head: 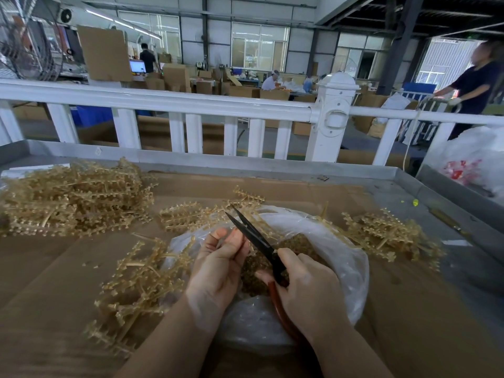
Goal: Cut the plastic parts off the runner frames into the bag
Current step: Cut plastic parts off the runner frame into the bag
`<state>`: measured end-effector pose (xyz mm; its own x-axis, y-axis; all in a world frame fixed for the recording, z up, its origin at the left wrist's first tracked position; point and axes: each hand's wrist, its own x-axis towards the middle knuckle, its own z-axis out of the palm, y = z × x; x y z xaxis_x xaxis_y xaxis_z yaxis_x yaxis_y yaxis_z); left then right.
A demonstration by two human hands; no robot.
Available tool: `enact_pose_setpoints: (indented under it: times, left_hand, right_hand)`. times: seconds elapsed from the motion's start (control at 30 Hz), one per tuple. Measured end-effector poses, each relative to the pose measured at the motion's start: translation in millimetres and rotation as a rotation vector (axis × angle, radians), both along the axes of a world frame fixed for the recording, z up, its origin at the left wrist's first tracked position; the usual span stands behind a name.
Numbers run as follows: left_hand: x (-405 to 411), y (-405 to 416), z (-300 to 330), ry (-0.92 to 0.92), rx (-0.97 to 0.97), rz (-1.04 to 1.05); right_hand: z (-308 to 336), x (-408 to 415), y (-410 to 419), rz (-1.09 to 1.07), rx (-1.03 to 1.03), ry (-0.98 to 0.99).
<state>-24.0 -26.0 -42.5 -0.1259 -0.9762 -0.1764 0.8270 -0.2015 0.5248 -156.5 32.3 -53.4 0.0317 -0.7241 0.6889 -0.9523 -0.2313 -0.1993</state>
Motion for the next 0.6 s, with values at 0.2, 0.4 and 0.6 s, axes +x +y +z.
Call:
enact_pose_setpoints:
  times: [0.2, 0.4, 0.6]
  left_hand:
    - [-0.7, 0.9, 1.0, 0.000, 0.010, 0.008]
    - [-1.7, 0.6, 0.9, -0.009, -0.001, 0.012]
    - [-1.5, 0.2, -3.5, -0.120, -0.119, -0.056]
  right_hand:
    - [1.6, -0.2, 1.2, 0.010, 0.024, -0.009]
    - [1.6, -1.1, 0.6, 0.027, 0.061, -0.029]
    - [0.0, -3.2, 0.5, 0.041, 0.107, -0.138]
